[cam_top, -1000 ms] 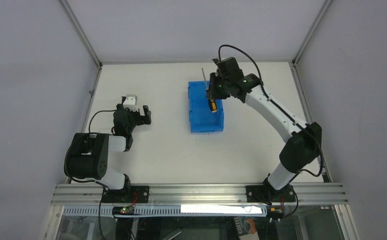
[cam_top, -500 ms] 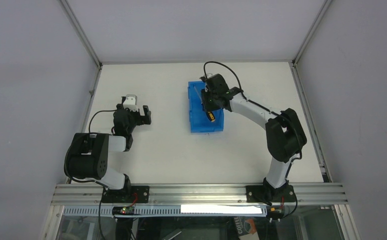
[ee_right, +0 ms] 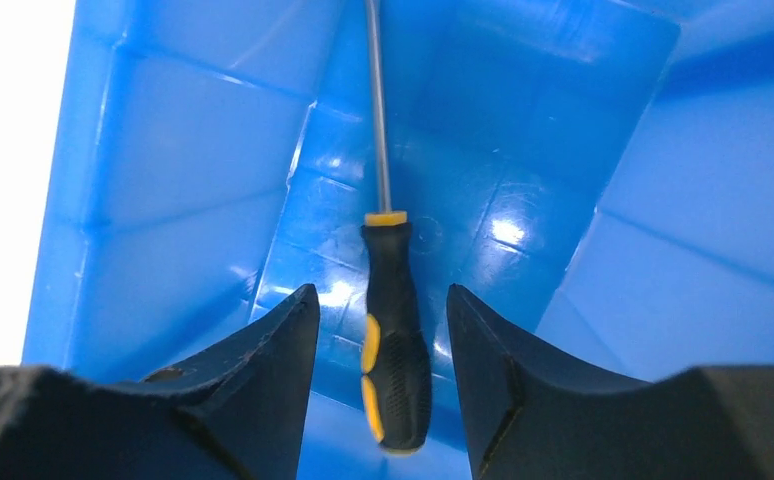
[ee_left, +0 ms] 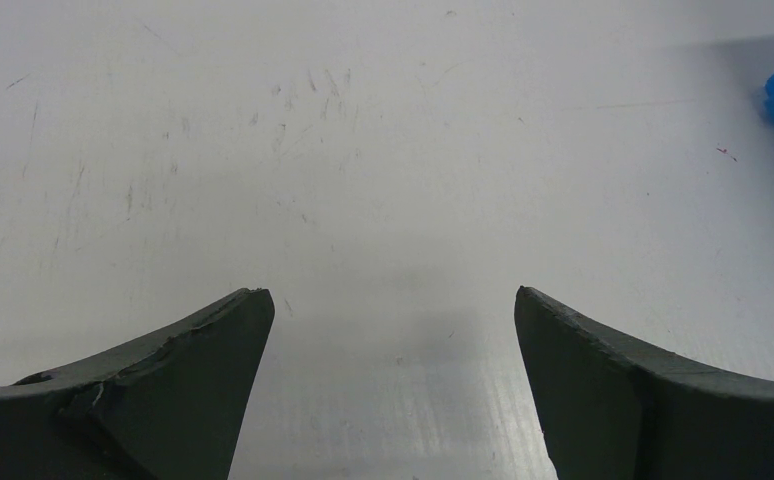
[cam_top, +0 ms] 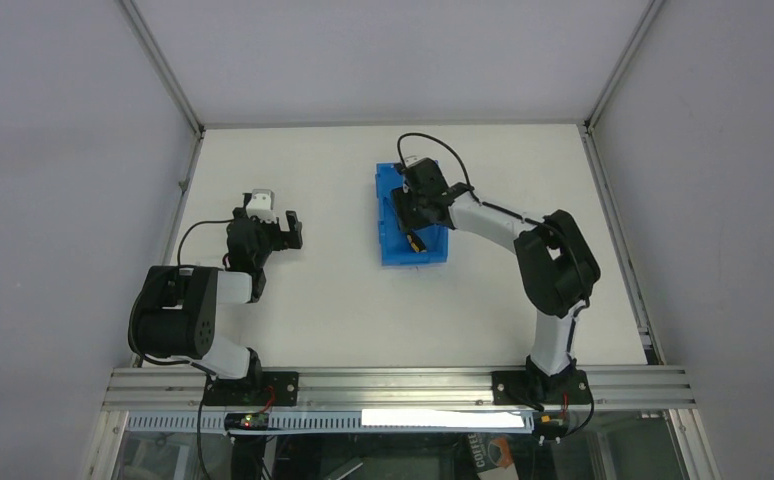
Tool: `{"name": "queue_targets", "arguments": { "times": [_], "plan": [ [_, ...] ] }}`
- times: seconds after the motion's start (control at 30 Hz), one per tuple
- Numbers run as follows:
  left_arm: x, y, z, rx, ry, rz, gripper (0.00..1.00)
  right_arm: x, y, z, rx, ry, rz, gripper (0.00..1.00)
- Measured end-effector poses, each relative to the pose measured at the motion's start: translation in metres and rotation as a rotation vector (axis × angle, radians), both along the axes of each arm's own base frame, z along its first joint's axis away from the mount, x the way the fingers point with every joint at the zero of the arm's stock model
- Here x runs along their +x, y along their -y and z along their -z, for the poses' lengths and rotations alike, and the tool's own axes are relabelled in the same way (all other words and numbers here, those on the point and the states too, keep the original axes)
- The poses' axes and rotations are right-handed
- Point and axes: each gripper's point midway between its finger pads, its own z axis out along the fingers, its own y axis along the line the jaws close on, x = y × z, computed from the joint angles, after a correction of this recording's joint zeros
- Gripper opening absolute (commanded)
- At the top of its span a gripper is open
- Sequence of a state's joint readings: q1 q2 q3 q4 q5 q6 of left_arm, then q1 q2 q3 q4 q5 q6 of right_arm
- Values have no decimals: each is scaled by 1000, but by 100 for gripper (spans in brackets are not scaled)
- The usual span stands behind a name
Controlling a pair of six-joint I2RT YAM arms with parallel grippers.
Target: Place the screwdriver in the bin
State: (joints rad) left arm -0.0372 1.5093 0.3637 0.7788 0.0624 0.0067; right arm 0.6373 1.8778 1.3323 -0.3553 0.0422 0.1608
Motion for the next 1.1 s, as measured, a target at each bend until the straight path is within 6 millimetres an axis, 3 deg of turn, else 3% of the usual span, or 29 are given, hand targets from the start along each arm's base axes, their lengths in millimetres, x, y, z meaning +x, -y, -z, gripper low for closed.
{"name": "queue_targets", "arguments": {
  "times": [0.17,0.33,0.47,0.6,0.67,0.73,0.8,0.97,1.1],
  "plan": [
    [0,0,0,0,0,0,99,2,-3,-6,-11,18,12,56],
    [0,0,0,0,0,0,99,8,-3,-30,-19,70,44,62],
    [0,0,0,0,0,0,99,9,10,-72,-27,144,108,76],
    [0,0,0,0,0,0,99,14,43,-118,-62,256,223,89],
    [0,0,0,0,0,0,99,16,70,-136,-93,295,295,98],
    [0,0,0,0,0,0,99,21,103,-147,-111,313,373,99],
    [0,0,0,0,0,0,99,26,158,-150,-136,311,495,99],
    [0,0,0,0,0,0,99,18,265,-129,-199,245,710,99],
    [0,0,0,0,0,0,99,9,312,-110,-217,179,780,99]
  ]
}}
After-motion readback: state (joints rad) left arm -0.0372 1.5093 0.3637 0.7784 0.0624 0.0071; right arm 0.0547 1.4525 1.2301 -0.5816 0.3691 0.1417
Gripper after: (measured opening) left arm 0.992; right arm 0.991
